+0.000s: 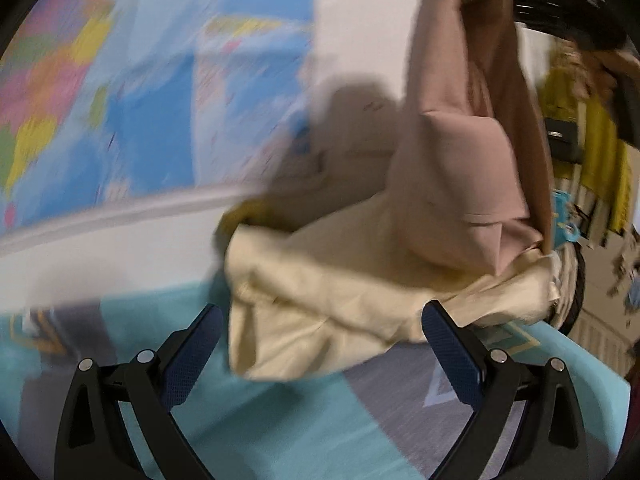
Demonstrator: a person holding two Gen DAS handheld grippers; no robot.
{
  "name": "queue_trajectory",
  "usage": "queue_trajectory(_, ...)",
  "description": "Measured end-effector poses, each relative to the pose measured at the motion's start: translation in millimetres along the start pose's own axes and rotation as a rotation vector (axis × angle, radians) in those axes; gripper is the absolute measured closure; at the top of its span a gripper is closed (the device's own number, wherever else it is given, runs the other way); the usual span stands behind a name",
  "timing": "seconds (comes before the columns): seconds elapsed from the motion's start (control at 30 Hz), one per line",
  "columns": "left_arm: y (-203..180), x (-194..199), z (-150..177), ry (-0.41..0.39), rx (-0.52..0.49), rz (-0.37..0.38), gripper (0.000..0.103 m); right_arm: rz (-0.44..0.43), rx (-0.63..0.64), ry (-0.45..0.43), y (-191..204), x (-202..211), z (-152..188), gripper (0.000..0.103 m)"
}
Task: Fold large clothes
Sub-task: 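Grasp the pink jacket with the left gripper while the right gripper lifts it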
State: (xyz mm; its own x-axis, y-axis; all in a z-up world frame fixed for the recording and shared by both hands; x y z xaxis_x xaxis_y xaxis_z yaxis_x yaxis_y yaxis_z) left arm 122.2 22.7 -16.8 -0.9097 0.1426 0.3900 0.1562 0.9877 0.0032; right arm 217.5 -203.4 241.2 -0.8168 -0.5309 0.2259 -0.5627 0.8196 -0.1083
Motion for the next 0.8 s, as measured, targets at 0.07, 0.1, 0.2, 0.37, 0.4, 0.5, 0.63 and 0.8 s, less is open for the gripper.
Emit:
queue_trajectory(0.07,-11,0,-12,-0.037,-0.046,0.045,0.007,0.005,-0.005,-0.030,-6,13,-7,0.092)
queue_trajectory(0.1,-19,0,-18,-0.059,-0.067,0.067,0.007,-0.003,-0.022,-0.039,-9,19,-8,0.092)
queue_trajectory(0.2,-39,-8,-33,-0.120,-0.138,0.135,0.007,0.003,-0.014,-0.057,-5,25,-16,0.092)
queue_trajectory(0.37,-73,-38,-51,-0.168,-0.222,0.257,0.007,-0.005,-0.008,-0.063,-2,32,-19,0.092)
queue_trajectory(0.4,-75,-45,-54,-0.168,-0.220,0.265,0.007,-0.009,-0.008,-0.063,-2,32,-18,0.092)
queue_trajectory(0.5,-79,-65,-61,-0.148,-0.163,0.377,0.015,-0.009,-0.025,-0.071,-8,38,-15,0.092)
queue_trajectory(0.63,-97,-75,-66,-0.120,-0.167,0.447,0.093,0.012,-0.045,-0.071,-17,46,-13,0.092)
queue_trajectory(0.8,-87,-48,-95,-0.172,-0.122,0.460,0.095,0.057,-0.081,-0.109,-33,82,-21,0.092)
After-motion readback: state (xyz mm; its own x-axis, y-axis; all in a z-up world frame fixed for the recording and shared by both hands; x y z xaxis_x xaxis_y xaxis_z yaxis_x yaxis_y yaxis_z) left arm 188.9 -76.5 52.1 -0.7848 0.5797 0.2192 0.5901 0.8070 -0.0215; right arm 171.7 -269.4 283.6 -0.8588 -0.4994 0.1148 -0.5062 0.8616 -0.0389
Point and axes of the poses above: each gripper's, at about its wrist camera, not at the fingertips, and x roughly against the way its jaws point, y to its left, z to its underside, the point moved 4 cm from there along -x, roughly the way its jaws point, and after that the axes turned 1 degree about -z, right-handed, at the moved point
